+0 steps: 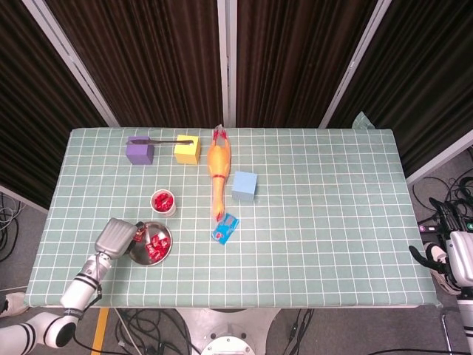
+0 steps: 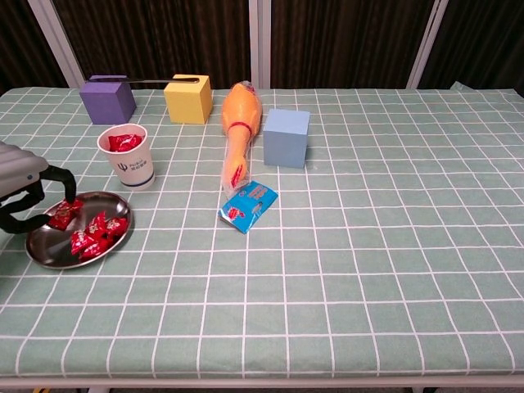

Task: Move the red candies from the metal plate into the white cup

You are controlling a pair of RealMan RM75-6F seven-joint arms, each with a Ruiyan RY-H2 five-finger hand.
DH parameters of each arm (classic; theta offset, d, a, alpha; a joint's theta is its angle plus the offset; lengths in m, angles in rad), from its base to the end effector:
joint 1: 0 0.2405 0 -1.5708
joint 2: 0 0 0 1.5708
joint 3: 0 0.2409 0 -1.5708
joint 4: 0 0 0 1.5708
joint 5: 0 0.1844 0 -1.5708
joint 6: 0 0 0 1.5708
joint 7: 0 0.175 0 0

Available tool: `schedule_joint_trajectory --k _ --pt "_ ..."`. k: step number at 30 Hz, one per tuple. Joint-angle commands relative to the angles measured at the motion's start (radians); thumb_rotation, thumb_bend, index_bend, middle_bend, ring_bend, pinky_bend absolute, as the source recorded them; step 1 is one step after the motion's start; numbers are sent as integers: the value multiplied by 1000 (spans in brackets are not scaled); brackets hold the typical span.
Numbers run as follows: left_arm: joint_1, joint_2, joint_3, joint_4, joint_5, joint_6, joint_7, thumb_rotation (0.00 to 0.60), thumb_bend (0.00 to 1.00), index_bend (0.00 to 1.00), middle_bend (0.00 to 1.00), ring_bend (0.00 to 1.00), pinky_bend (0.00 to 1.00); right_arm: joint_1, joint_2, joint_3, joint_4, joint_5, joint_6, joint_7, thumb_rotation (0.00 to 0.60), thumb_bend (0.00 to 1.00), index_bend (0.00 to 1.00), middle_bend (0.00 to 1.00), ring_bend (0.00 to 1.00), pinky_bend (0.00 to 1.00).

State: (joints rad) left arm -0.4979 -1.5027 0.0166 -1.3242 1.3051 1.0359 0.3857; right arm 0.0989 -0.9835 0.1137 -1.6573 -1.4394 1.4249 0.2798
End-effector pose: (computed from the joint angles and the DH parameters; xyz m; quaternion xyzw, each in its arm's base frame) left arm -0.2514 0.2971 0.0066 -0.7830 -0.3180 -0.2361 0.4796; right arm -0.2889 -0.2241 0.2182 0.5353 -0.4465 0.4467 0.5609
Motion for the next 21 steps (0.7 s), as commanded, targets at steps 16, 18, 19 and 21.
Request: schedule_joint_trajectory --k 16,18,19,21 --pt "-21 29 -13 -84 -95 -63 140 600 417 441 950 999 1000 0 -1 0 3 5 -2 1 600 151 8 102 18 386" --pt "-20 25 -12 -84 -84 -51 141 600 415 441 949 999 1000 0 0 0 2 6 -4 1 600 151 8 102 18 386" --pt "-20 22 -13 -80 -82 -46 141 600 409 437 948 999 1000 1 0 0 2 6 -4 1 600 151 8 102 18 386" --pt "-18 15 -14 -69 -80 -39 141 600 391 421 946 999 1000 1 -1 0 2 5 -5 0 600 151 8 102 18 386"
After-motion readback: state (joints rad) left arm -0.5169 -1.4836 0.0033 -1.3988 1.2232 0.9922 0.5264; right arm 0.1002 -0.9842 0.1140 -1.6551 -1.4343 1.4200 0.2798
